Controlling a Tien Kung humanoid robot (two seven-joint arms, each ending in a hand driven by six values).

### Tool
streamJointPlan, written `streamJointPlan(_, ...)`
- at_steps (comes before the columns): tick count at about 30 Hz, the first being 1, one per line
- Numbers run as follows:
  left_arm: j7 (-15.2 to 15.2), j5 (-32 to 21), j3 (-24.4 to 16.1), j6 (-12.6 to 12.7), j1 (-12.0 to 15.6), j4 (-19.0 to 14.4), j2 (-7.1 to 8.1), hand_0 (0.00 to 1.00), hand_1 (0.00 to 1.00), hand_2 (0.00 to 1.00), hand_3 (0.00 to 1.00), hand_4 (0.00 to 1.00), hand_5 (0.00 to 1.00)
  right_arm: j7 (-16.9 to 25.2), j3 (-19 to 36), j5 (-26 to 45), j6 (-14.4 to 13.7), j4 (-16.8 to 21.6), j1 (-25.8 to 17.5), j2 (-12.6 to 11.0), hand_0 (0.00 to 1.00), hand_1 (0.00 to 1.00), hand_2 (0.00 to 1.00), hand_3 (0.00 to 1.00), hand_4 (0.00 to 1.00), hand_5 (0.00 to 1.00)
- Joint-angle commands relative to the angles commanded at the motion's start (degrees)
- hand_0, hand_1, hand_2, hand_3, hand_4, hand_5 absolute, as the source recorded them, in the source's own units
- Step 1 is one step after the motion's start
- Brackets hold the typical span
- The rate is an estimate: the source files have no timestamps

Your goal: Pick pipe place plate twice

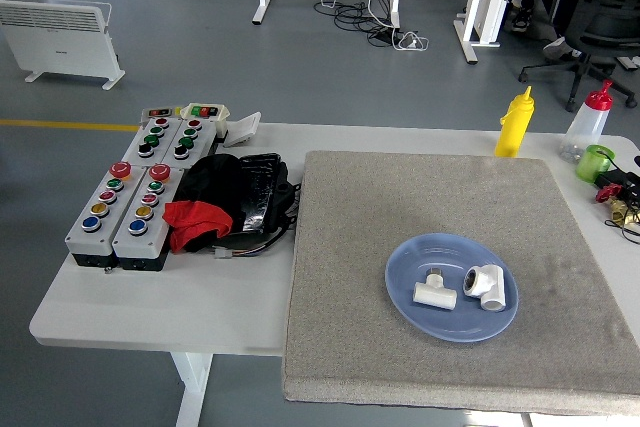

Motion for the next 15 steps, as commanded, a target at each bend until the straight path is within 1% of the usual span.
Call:
streamJointPlan(1, 0.1, 0.2, -0.1, 0.0, 0.0, 0.0, 0.01, 0.726, 0.686, 0.695, 0.738, 0.371, 0.998, 0.0, 0.2, 2.2, 0.1, 0.1, -0.5, 0.1, 0.788, 0.762, 0.811, 0.787, 0.559, 0.369)
streamJointPlan(4, 0.2, 0.9, -0.4, -0.2, 0.0, 0.0, 0.08, 0.726, 0.686, 0.695, 0.738, 0.371, 0.998, -0.3, 0.8, 9.7, 0.3, 0.4, -2.9, 0.3, 0.788, 0.762, 0.811, 0.787, 0.559, 0.369)
streamJointPlan(8, 0.3, 1.7, -0.7, -0.4, 0.0, 0.0, 0.14, 0.726, 0.686, 0.697, 0.739, 0.373, 0.998, -0.2, 1.1, 18.2, 0.3, 0.4, -4.7, 0.8, 0.804, 0.763, 0.808, 0.786, 0.557, 0.370)
streamJointPlan(10, 0.4, 2.1, -0.9, -0.4, 0.0, 0.0, 0.18, 0.726, 0.686, 0.697, 0.739, 0.373, 0.998, -0.1, 1.2, 19.5, 0.3, 0.3, -5.1, 0.9, 0.804, 0.763, 0.808, 0.786, 0.557, 0.370)
streamJointPlan(15, 0.8, 3.6, -1.7, -0.6, -0.1, -0.1, 0.30, 0.727, 0.688, 0.697, 0.739, 0.374, 0.998, 0.0, 1.4, 19.0, 0.7, 0.5, -5.9, 0.8, 0.819, 0.770, 0.818, 0.791, 0.553, 0.363)
